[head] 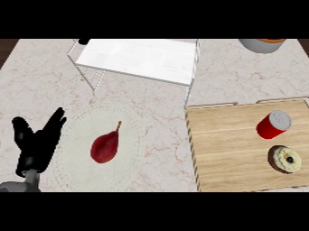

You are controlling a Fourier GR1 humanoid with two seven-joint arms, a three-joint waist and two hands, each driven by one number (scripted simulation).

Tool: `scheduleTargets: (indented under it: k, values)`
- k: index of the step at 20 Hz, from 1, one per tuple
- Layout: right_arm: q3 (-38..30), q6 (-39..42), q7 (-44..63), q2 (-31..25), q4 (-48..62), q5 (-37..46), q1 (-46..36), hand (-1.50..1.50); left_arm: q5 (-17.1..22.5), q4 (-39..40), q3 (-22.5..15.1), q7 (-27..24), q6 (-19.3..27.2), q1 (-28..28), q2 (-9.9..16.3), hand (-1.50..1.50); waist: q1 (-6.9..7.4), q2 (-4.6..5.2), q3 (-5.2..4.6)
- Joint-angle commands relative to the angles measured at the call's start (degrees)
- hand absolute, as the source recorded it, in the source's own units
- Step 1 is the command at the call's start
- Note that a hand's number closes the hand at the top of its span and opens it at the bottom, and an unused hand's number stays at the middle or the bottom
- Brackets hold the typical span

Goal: Pick the can from the tray and place it in the tiered shelf

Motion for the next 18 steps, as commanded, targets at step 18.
scheduleTargets:
  k: [18]
  values:
    - [16.0,-11.1,49.7,2.8,-30.9,10.4,-10.2,-1.5,-3.5,5.4,-0.6,-3.1,-1.3,-0.1,-5.3,0.0,1.42,0.42,-0.25]
